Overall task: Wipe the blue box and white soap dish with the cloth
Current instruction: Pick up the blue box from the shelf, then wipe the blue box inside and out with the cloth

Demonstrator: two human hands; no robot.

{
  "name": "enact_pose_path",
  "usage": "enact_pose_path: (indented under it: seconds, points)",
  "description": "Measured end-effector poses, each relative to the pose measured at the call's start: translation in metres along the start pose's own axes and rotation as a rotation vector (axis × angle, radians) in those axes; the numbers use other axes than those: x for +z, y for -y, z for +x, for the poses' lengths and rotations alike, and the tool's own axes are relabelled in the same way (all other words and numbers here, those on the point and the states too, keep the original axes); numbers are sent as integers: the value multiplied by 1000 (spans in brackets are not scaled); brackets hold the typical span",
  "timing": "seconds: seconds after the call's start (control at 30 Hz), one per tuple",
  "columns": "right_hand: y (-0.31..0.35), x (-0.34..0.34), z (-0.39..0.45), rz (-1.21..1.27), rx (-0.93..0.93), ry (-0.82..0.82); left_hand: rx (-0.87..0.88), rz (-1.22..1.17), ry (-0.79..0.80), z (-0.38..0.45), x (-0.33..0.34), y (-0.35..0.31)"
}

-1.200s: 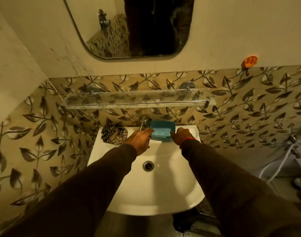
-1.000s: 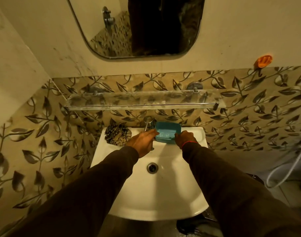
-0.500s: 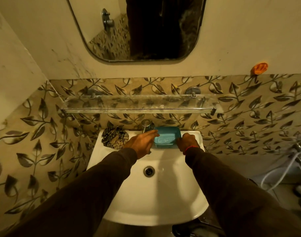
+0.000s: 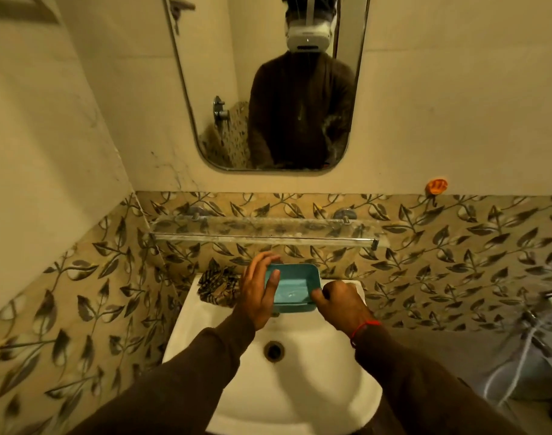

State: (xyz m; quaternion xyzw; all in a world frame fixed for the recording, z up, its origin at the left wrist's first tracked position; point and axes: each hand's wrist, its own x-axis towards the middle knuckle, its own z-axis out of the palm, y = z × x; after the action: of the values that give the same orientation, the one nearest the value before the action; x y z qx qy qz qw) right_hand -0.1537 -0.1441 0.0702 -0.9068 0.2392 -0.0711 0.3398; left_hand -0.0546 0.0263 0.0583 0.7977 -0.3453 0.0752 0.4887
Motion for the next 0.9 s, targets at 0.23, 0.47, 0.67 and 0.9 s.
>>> enact_pose_path:
  seconds: [0.23,0.47,0.67,0.9]
  points:
    - [51,-4,-27,104,-204,-63,-489,-621,-229,-3,-42,-19]
    - [96,12,-22,287,-287,112,-877,-790,-236,-7,-92,-2]
    - [104,63,10,339,-148,205,-877,-783,-446,-17,-142,14]
    - [124,130,65,119,-184,234,-885,-727,-512,-31,-187,25]
